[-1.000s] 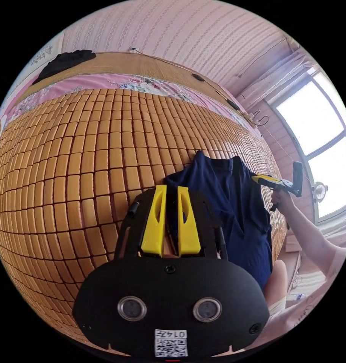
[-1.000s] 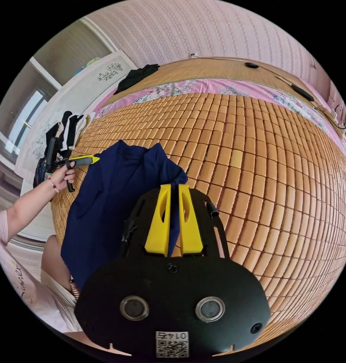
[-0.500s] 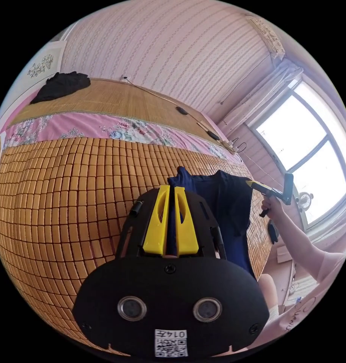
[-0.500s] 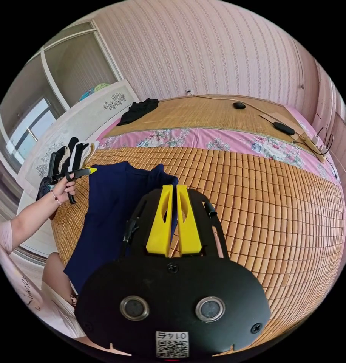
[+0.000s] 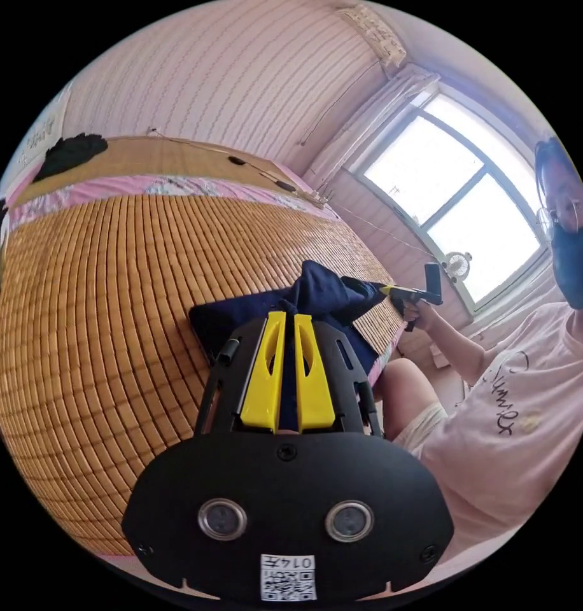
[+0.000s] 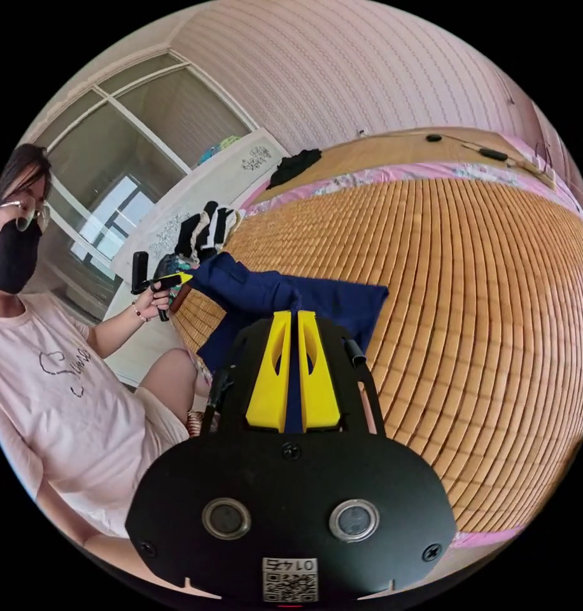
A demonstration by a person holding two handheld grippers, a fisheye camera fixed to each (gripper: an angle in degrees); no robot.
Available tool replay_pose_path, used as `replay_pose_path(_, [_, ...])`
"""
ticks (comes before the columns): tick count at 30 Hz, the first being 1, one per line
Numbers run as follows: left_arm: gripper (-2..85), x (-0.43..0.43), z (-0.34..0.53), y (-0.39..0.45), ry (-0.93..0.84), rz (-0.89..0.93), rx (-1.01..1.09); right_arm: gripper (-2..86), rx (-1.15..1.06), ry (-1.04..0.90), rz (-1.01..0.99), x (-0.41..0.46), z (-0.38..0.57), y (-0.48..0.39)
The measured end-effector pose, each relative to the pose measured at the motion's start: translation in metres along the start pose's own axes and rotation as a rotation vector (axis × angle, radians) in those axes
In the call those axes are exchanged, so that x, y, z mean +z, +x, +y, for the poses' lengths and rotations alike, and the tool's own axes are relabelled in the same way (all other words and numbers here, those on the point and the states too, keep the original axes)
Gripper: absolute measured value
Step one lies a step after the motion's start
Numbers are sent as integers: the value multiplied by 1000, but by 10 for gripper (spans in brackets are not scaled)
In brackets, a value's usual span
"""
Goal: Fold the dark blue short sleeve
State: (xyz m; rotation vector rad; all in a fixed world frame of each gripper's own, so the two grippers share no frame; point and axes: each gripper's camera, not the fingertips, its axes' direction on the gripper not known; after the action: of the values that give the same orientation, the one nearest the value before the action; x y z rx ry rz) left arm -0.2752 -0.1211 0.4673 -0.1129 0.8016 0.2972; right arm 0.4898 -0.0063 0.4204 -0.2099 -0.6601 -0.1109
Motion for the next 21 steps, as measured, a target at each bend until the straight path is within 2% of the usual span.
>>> replay_pose_path(3, [2, 38, 60, -7, -118, -29, -76, 12, 77, -95, 35, 33, 35, 12])
replay_pose_path(6, [11, 56, 86, -2, -195, -128, -64, 18, 81, -23, 46, 25, 46, 3])
replay_pose_path(8, [26, 56, 92, 2, -216, -147, -51, 24, 57, -57, 80, 22, 49, -3])
replay_pose_path(12, [60, 34, 92, 7, -196, -144, -111, 45, 65, -83, 130, -3, 61, -12])
replay_pose_path(16, [59, -7, 77, 51, -134, -240, 13, 60, -45, 8, 179, -28, 56, -51])
replay_pose_path(21, [57, 37, 41, 100, -187, -244, 116, 94, -188, -145, 207, 43, 18, -112])
